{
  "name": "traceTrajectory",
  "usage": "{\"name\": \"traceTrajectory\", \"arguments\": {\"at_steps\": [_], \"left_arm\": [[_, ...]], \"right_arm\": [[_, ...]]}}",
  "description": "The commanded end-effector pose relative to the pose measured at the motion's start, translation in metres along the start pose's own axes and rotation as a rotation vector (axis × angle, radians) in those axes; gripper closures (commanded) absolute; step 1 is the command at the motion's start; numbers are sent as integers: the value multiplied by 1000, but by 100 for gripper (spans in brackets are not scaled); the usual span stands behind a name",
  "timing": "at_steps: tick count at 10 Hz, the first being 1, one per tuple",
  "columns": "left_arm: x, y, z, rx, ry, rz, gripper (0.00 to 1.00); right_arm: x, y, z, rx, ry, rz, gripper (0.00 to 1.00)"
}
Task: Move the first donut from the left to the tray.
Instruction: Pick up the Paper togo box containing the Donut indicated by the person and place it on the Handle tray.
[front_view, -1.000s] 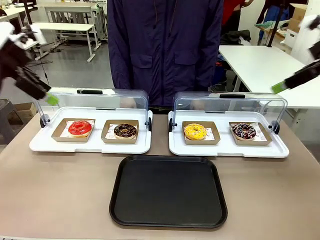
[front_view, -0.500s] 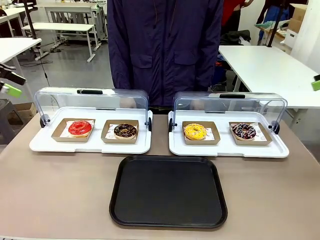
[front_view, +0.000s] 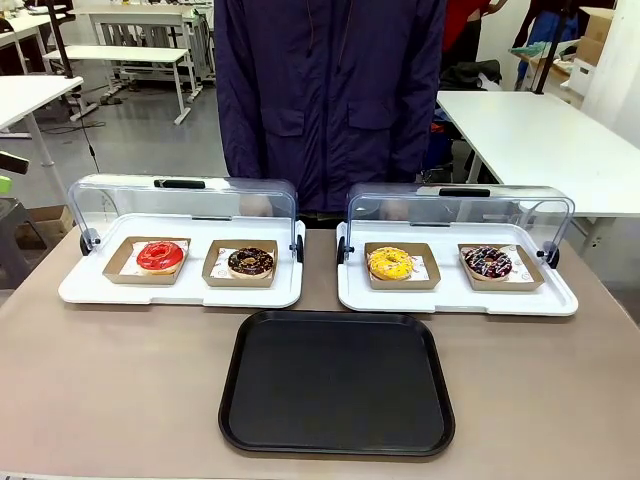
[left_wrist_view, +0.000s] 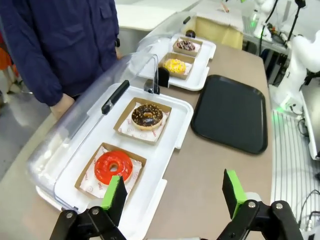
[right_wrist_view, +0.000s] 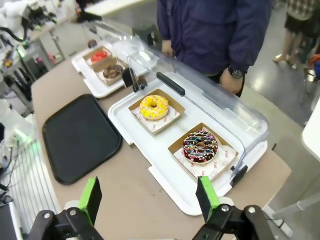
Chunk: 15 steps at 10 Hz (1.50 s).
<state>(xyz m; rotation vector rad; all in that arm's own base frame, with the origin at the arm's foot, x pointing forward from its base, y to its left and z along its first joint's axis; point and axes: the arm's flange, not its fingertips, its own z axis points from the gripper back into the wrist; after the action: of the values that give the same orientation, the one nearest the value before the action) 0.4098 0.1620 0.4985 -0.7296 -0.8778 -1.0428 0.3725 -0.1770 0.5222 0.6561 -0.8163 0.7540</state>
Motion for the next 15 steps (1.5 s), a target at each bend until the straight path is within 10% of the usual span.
{"name": "traceTrajectory", "arguments": {"at_steps": [1,15], "left_arm": [[9,2,2,11,-28,-7,0],[0,0,0,0,0,0,0]], "right_arm": [[10,-4,-2,15,-26,15,0],[0,0,0,0,0,0,0]]}}
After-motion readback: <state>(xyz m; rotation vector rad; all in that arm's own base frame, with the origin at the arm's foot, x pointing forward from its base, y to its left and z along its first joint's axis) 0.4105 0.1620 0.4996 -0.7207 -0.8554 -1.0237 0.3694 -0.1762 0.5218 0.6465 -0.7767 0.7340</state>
